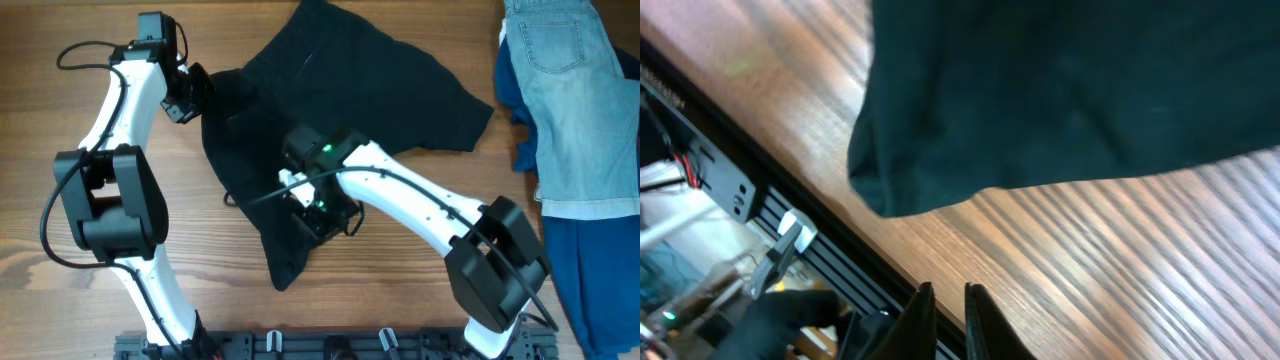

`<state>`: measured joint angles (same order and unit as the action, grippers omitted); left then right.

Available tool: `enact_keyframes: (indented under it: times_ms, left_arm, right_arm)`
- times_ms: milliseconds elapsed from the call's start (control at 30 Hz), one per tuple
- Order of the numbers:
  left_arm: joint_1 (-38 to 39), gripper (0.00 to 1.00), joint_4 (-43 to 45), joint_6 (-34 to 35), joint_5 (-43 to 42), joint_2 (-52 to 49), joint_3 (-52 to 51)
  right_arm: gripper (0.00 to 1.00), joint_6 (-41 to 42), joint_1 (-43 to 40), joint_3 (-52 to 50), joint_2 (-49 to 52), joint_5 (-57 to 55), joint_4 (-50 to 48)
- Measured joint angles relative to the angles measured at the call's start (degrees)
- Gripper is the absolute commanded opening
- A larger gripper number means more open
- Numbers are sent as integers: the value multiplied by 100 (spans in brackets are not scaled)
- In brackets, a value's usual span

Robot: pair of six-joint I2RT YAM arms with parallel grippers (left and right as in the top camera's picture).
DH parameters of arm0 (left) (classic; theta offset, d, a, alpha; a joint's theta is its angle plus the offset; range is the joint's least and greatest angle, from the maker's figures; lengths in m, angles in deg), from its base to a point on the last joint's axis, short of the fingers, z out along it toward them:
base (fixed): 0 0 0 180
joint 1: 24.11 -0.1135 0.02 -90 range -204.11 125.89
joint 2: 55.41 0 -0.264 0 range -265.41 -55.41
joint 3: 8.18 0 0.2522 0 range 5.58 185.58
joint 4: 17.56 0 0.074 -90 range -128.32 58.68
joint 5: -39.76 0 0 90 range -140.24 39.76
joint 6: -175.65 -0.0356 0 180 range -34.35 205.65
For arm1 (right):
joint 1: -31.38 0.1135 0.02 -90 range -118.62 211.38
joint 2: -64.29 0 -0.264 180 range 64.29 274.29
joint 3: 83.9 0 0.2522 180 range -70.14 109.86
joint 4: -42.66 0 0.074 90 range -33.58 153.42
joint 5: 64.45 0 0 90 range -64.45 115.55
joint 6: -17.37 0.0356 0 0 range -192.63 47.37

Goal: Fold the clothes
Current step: 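Release the right gripper and reach it down to the trousers' lower leg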

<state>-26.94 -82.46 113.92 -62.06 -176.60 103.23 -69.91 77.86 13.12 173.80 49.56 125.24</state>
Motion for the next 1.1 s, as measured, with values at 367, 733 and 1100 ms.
enact_keyframes:
  times_ms: [367, 733, 1100]
  left_arm:
    - [0, 4, 61, 122, -2, 0, 0]
    - [0, 4, 59, 122, -2, 0, 0]
    - [0, 4, 42, 122, -4, 0, 0]
  right_arm:
    - [37, -31, 1126, 0, 0, 214, -249]
    - [100, 105, 1268, 0, 0, 348, -866]
    - [100, 442, 966, 0, 855, 741, -1110]
